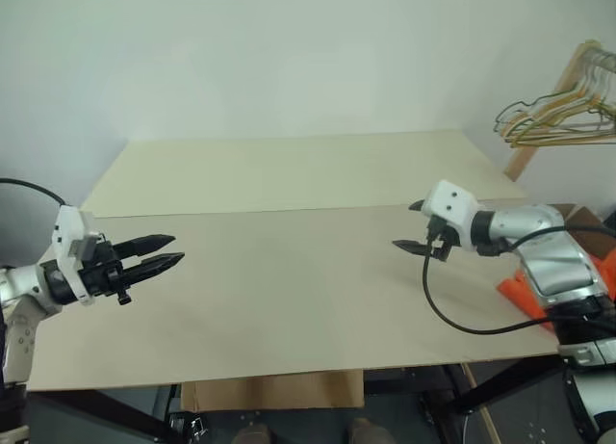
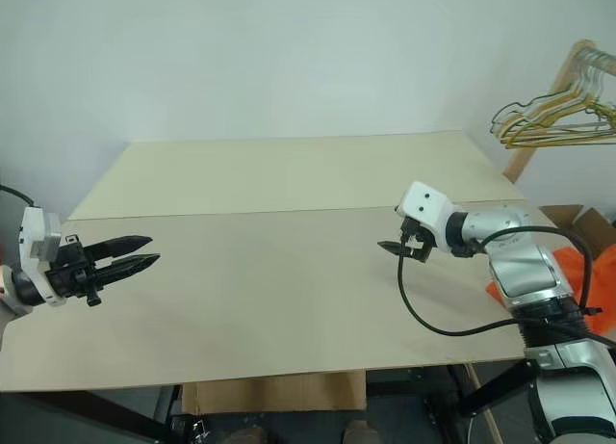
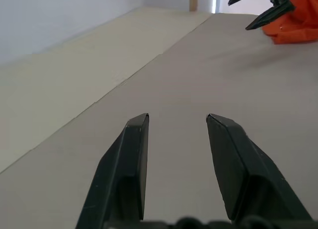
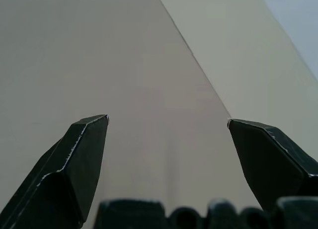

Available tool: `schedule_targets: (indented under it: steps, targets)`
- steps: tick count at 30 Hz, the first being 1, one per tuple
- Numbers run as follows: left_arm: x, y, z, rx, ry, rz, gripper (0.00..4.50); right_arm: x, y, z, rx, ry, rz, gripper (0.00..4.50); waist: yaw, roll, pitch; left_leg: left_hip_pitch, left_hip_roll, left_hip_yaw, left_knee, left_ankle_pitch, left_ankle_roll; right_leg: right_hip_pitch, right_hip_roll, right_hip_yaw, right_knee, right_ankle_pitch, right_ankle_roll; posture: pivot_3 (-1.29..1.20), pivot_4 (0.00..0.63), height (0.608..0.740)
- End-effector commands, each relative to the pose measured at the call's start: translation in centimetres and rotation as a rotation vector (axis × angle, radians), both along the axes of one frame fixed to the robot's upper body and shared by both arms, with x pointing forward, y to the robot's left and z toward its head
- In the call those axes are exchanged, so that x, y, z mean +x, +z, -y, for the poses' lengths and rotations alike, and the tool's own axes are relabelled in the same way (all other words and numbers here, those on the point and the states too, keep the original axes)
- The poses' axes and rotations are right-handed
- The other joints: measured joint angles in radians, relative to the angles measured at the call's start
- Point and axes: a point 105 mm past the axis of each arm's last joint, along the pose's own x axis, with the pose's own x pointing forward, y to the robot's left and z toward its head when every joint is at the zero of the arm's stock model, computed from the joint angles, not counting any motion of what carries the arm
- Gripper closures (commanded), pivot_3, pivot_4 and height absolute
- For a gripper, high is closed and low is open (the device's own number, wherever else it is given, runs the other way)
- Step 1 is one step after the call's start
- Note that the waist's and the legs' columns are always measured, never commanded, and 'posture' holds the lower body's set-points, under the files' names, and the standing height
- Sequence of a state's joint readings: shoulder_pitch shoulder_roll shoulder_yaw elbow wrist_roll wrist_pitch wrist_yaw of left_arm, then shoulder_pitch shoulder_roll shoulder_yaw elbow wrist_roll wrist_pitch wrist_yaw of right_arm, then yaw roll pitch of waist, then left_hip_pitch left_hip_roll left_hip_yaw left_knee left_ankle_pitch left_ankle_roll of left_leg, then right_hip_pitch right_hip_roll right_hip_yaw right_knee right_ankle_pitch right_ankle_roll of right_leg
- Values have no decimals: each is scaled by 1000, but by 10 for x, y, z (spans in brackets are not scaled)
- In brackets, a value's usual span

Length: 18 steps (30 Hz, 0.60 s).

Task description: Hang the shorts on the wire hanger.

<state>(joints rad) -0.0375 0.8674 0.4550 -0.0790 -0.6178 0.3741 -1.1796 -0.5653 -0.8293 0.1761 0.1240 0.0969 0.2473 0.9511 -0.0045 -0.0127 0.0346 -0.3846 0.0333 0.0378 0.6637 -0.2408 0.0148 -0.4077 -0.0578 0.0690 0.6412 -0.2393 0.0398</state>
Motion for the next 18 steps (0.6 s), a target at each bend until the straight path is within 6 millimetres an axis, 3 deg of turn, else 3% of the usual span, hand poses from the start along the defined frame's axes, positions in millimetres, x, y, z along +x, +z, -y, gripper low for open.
schedule_targets:
  steps: [1,7,18]
  targets:
    - [-3,17,1,18,15,74,2509,2,16,3,6,4,82,23,21,0,0,0,0,0,0,0,0,0,0,0,0,0,0,155,0,740]
    - [-3,16,5,15,16,71,2509,2,10,4,-5,-9,72,23,47,0,0,0,0,1,0,0,0,0,0,0,0,0,-1,158,0,740]
    - [1,13,9,28,0,54,2509,-2,4,2,-7,-17,66,23,47,-1,0,0,0,1,0,0,0,0,0,0,-1,0,-1,140,0,740]
